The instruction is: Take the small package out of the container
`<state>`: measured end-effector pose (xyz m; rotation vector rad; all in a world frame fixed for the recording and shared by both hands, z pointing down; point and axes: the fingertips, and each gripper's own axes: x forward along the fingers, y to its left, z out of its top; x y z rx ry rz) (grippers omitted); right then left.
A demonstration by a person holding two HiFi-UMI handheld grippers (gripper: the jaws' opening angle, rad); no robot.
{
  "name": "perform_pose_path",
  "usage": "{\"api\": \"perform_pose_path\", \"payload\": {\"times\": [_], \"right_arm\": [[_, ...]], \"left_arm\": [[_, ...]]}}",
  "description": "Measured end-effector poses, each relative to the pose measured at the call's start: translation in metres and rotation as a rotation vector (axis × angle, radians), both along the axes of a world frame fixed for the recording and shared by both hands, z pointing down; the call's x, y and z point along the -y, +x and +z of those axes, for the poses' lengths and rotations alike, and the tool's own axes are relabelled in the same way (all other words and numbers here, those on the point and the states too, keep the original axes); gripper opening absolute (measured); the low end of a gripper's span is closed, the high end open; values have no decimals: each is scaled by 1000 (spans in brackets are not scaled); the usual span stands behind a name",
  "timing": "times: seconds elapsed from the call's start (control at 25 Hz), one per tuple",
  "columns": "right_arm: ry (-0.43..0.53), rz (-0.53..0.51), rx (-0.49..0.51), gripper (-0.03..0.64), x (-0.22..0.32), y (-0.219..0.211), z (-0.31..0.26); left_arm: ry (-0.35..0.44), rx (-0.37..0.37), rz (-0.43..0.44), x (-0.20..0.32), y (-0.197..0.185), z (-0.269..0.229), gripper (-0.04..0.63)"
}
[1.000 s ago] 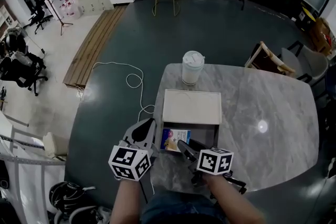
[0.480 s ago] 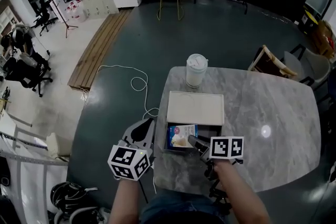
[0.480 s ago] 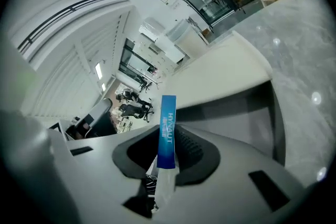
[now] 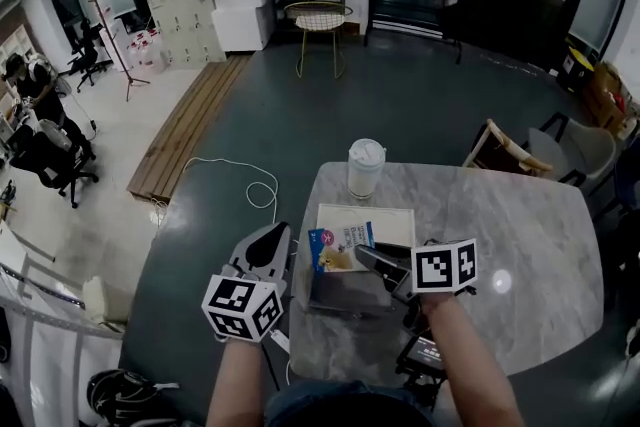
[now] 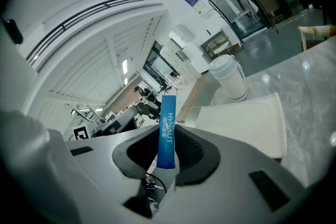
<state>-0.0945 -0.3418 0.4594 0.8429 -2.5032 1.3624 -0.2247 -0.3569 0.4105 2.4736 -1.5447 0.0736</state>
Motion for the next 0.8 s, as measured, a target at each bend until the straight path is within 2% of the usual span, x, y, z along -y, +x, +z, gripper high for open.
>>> {"api": "perform_pose_path", "payload": {"times": [0.2,0.32,0.4,0.48,0.68,0.8], "right_arm": [[101,-9,47,97,9,2,-31],[206,4,88,97,16,6,-58],[315,22,112,97,17,10,-79],[463,59,104,97,17,17,-98],[863,155,-18,97,10,30,-133],[975,203,-81,97,3,38,-143]], "left_arm": [[50,1,-3,6,-1,-20,12],[75,-3,-28,10,-12,-32,12],[88,-11,-48,12,-18,-38,12],[105,-14,-63,13,-20,-44,12],[136,-14,-67,16,-16,-53,12],[140,-9,-50,16,-7,-53,12]]}}
